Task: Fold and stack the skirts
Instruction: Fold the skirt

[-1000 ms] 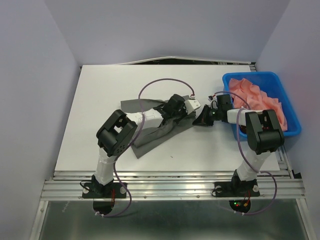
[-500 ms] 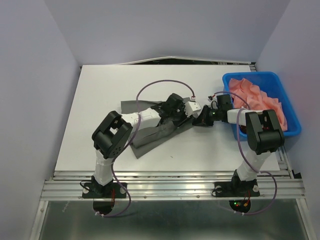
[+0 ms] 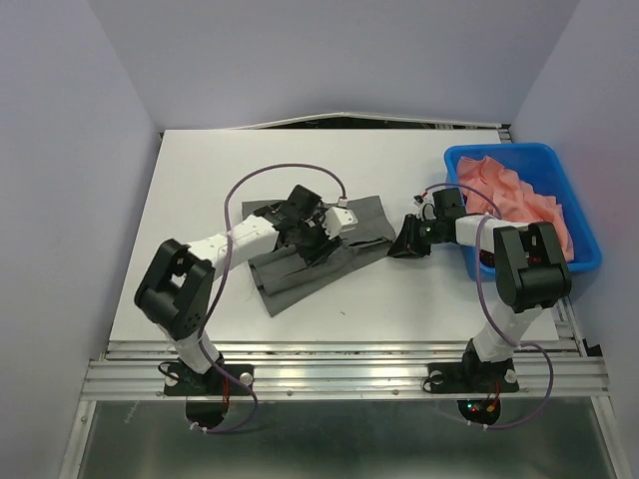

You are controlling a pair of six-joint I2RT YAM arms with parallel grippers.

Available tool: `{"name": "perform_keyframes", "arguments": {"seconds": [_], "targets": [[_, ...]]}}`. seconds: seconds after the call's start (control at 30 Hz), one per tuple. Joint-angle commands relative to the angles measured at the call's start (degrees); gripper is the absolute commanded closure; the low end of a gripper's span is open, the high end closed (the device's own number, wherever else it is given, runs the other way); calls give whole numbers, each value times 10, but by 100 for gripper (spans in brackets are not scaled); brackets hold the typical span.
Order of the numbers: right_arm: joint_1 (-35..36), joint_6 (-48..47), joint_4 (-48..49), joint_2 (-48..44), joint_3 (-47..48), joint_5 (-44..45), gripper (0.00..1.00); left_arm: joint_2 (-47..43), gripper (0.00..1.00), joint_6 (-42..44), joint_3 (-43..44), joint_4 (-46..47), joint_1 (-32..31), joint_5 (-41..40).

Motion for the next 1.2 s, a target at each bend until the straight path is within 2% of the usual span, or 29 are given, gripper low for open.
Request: {"name": "perform_keyframes", "arguments": {"seconds": [0.0, 0.07, 0.13, 0.27, 0.43, 0.57, 0.6, 0.63, 0.73, 0.83, 0.87, 0.9, 0.97, 1.07, 1.13, 1.17], "targets": [[2, -24, -28, -20, 22, 21, 68, -99, 41, 62, -51, -100, 15, -23], [2, -20, -27, -10, 27, 16, 68, -128, 26, 76, -70, -116, 18, -33], [2, -16, -16, 6, 33, 23, 68, -162, 25, 73, -116, -115, 19, -47], [2, -12, -5, 12, 31, 30, 69, -164, 25, 72, -144, -118, 19, -61], [2, 3, 12, 26, 30, 38, 76, -163, 29, 68, -177, -99, 19, -126], [2, 10, 19, 34, 31, 50, 95, -172, 50, 71, -186, -96, 20, -155], [2, 10, 20, 36, 31, 51, 98, -177, 60, 73, -187, -98, 20, -162], [2, 12, 20, 35, 31, 51, 99, -187, 64, 75, -187, -102, 20, -163], [2, 13, 23, 33, 31, 50, 99, -214, 78, 83, -190, -125, 21, -160], [2, 11, 24, 31, 30, 49, 99, -241, 82, 90, -194, -149, 22, -155], [2, 12, 26, 29, 29, 49, 99, -246, 87, 91, -200, -156, 23, -156], [2, 12, 27, 27, 28, 49, 99, -250, 96, 92, -202, -161, 24, -159], [2, 14, 27, 24, 26, 45, 99, -255, 99, 102, -208, -178, 26, -157], [2, 18, 28, 17, 22, 37, 99, -255, 98, 107, -214, -193, 26, -150], [2, 16, 29, 11, 19, 30, 99, -250, 87, 108, -213, -196, 26, -142], [2, 13, 27, 10, 19, 15, 99, -247, 64, 106, -209, -195, 26, -139]]}}
